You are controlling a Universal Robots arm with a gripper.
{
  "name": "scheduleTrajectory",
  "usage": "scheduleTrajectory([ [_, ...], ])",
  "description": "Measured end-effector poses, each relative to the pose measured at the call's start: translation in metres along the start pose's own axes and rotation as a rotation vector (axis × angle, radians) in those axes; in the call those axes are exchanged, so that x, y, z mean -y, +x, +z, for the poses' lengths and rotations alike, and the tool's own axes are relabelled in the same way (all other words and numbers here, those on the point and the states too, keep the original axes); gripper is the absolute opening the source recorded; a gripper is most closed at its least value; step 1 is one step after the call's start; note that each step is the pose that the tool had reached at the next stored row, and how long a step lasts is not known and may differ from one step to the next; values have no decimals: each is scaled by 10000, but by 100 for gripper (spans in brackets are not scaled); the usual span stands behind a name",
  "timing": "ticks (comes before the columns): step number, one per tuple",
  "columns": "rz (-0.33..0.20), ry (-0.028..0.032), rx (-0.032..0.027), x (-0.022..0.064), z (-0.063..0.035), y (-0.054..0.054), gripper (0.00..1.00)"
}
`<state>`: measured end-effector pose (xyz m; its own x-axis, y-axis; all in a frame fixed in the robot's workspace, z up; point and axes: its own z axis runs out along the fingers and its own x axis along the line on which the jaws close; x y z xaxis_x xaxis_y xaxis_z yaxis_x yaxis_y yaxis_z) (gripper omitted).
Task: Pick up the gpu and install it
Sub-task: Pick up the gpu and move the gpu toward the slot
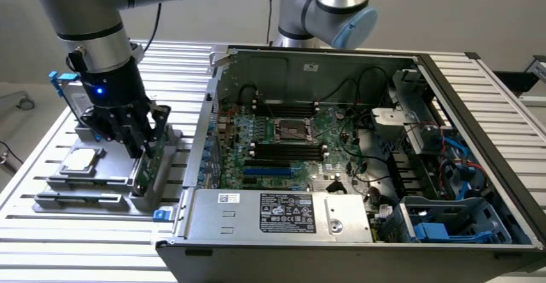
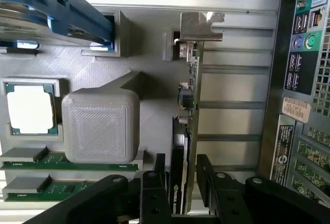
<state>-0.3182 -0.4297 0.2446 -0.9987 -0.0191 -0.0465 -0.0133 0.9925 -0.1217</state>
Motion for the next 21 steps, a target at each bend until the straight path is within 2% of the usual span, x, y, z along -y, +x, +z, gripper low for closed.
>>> scheduleTrajectory([
  [1,6,-62,11,0,8,0,38],
  [2,12,-155,23,0,13,0,38],
  [3,20,-297,36,0,17,0,38],
  [6,45,-797,46,7,21,1,38],
  [7,49,-882,47,11,21,0,38],
  [8,51,-915,46,14,22,0,38],
  [9,54,-924,43,18,22,1,38],
  [21,109,-925,35,60,40,4,38],
])
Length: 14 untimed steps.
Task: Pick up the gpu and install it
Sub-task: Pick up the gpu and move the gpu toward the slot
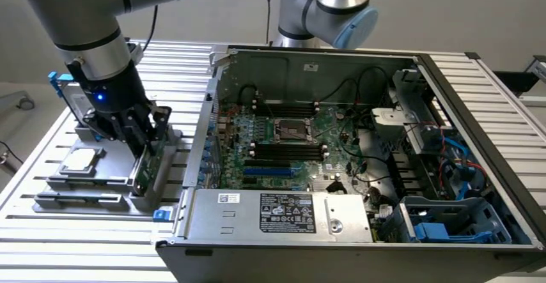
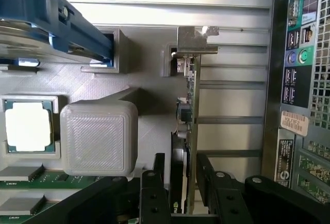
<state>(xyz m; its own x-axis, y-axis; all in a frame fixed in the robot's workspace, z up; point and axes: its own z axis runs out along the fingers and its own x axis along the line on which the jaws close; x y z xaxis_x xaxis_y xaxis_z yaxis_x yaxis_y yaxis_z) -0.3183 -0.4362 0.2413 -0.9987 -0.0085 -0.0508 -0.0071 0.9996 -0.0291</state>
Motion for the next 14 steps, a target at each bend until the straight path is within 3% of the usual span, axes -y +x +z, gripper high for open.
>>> scheduleTrajectory([
  [14,16,3,-3,31,8,1,38],
])
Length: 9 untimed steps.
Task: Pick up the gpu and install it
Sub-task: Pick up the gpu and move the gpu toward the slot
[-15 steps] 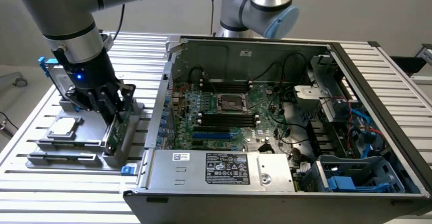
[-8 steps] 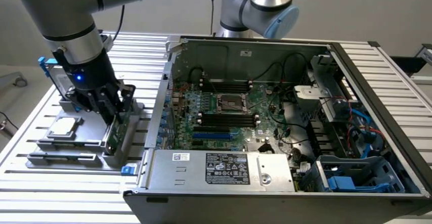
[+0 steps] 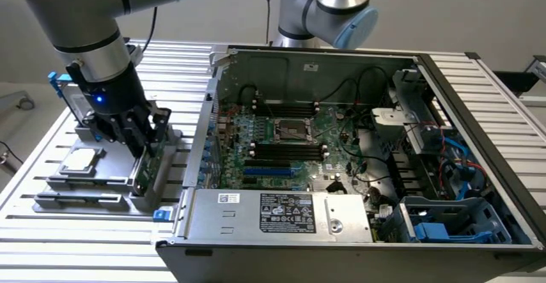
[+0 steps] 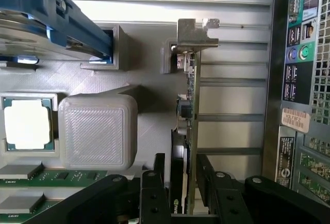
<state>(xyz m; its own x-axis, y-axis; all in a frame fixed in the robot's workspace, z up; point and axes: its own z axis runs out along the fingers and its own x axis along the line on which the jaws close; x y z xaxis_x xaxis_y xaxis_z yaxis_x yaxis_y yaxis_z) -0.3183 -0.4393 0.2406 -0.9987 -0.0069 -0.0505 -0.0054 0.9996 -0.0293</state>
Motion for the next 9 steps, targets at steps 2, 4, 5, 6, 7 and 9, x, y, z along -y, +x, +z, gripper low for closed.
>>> scheduleTrajectory([
  [2,0,0,1,2,0,0,30],
  [4,0,0,1,3,0,0,30],
  [5,0,0,1,3,0,0,26],
  [6,0,0,0,3,0,0,26],
  [7,0,0,0,3,0,0,26],
  [9,0,-1,1,3,0,0,26],
])
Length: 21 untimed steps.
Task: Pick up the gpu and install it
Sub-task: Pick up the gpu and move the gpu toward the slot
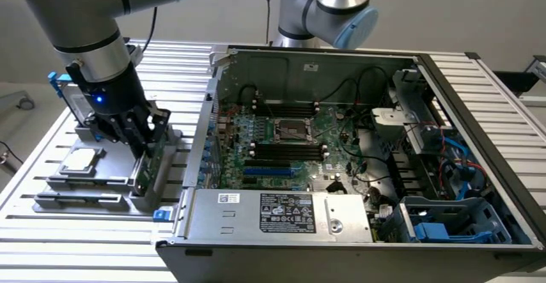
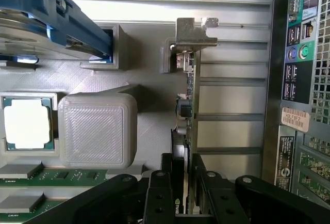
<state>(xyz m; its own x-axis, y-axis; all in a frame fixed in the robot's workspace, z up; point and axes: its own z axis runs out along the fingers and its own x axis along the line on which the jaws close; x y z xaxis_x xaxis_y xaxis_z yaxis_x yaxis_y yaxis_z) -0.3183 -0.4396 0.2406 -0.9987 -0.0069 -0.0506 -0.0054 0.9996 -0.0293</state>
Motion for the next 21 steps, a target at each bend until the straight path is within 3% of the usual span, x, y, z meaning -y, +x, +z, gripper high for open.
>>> scheduleTrajectory([
  [3,0,-25,-1,2,-1,0,26],
  [9,8,-147,1,5,0,0,26],
  [18,36,-569,3,19,-58,-3,26],
  [21,43,-659,2,21,-113,-5,26],
])
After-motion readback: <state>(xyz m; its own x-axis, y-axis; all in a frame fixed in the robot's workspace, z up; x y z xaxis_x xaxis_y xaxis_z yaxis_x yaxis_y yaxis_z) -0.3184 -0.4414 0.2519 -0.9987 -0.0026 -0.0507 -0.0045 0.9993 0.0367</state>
